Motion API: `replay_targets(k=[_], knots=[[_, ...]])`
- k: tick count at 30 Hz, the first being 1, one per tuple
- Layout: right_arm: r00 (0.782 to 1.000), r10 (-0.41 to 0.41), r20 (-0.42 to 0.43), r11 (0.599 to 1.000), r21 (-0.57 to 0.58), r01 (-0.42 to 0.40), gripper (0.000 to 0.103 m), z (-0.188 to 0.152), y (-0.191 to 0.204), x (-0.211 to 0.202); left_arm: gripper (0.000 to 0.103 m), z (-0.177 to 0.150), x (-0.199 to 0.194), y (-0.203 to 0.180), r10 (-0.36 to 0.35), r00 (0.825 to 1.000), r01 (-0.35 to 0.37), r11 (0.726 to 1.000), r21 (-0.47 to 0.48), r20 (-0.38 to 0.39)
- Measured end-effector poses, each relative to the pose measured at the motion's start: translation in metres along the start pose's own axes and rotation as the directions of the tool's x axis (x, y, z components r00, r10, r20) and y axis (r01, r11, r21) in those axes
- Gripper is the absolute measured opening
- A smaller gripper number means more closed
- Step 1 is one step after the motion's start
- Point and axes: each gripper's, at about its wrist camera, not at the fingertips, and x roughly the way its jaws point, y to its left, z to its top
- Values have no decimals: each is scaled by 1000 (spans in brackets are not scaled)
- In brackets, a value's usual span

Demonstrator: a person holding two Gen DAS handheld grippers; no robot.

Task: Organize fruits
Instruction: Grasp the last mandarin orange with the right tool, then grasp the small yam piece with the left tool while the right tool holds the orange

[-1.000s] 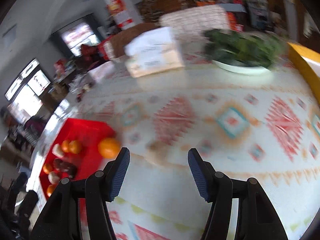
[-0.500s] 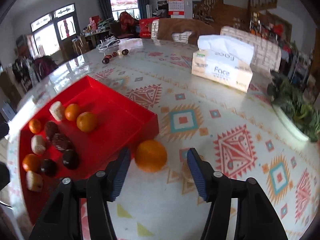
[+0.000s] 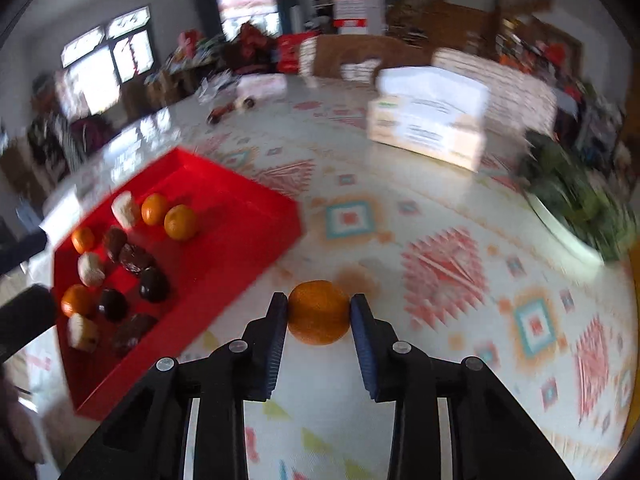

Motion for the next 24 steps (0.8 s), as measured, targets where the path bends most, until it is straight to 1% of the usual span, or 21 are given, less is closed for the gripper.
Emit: replay_targets(k=[4, 6, 8, 10, 12, 14, 17, 20, 22, 24], knots=[[999, -10, 49, 988, 157, 2, 35, -17, -42, -33, 103, 2, 17, -23, -81, 995, 82, 997, 14, -52], [997, -19, 72, 976, 219, 2, 35, -23, -59, -41, 103, 5, 32, -38, -144, 985, 147, 989, 20, -94], [997, 0, 81, 960, 280, -22, 35, -28, -74, -43, 103, 10, 49, -55, -158, 980, 164, 986, 36, -122], [996, 17, 83, 949, 311, -42, 35, -27, -81, -41, 103, 17, 67, -74, -160, 979, 172, 982, 84, -129], [995, 30, 91, 945, 323, -58, 35, -28, -85, -42, 101, 20, 86, -88, -141, 979, 159, 981, 114, -150], [994, 48, 98, 941, 329, -78, 35, -28, -86, -44, 92, 24, 107, -97, -125, 975, 150, 980, 129, -182], [992, 68, 105, 936, 337, -100, 35, -29, -87, -46, 81, 25, 128, -108, -109, 970, 146, 977, 159, -217], [991, 79, 105, 933, 343, -110, 36, -30, -89, -45, 76, 24, 140, -114, -87, 967, 134, 973, 188, -239], [991, 82, 106, 932, 345, -115, 36, -30, -89, -45, 75, 23, 144, -116, -78, 967, 128, 971, 200, -242], [991, 84, 108, 931, 345, -117, 36, -30, -88, -46, 66, 21, 147, -117, -68, 968, 121, 970, 211, -243]])
